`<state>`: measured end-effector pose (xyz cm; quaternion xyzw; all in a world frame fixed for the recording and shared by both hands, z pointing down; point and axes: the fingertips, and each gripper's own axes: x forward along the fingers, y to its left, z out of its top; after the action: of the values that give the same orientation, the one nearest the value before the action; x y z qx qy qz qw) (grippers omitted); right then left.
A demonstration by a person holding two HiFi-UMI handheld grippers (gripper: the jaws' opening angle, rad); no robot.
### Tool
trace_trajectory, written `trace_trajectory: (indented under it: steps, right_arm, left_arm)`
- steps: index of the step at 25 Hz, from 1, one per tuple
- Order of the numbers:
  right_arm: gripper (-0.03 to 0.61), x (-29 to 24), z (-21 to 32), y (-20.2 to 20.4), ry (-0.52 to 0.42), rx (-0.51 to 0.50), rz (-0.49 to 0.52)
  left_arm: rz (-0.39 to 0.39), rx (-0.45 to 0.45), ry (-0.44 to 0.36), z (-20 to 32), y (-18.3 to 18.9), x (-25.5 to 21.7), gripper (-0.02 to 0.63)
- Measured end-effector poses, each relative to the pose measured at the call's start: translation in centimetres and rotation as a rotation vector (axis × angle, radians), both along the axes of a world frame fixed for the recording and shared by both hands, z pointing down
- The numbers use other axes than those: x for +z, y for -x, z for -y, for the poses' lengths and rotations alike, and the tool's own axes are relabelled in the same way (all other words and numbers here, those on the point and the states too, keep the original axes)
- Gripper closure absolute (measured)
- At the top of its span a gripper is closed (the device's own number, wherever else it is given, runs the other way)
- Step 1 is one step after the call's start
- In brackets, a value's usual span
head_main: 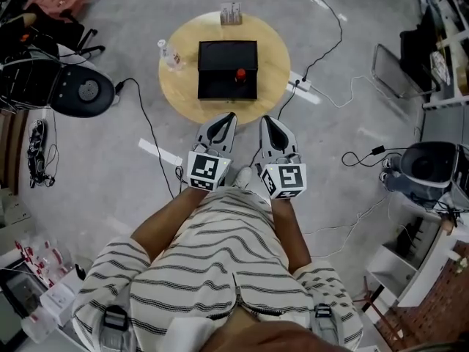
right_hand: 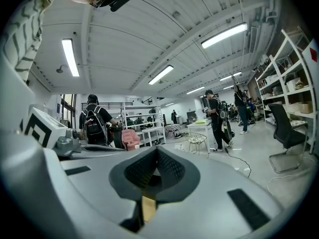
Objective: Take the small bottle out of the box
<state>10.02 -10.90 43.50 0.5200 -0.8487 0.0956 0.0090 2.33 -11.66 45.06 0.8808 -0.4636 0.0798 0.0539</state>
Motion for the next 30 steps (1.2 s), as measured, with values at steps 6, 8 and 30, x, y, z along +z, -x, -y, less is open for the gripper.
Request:
trace_trajectory:
  steps: [6,8,30]
  right_arm:
    - [0.560,0.4,1.8,0.9,0.015,0.020,-0.008]
    - [0.560,0.8,2.2,1.2,0.025,0.025,-0.013]
    - [0.560,4.6,5.0,1.9,0.143,0.088,-0.023]
  left_arm:
    - [-0.002,0.002,0.021,2.6,1.1,1.1,0.592]
    - [-0.013,0.010,0.023,3.3,1.2,1.4,0.591]
    - [0.022,0.020,0.137,10.4,1.6,6.9,0.589]
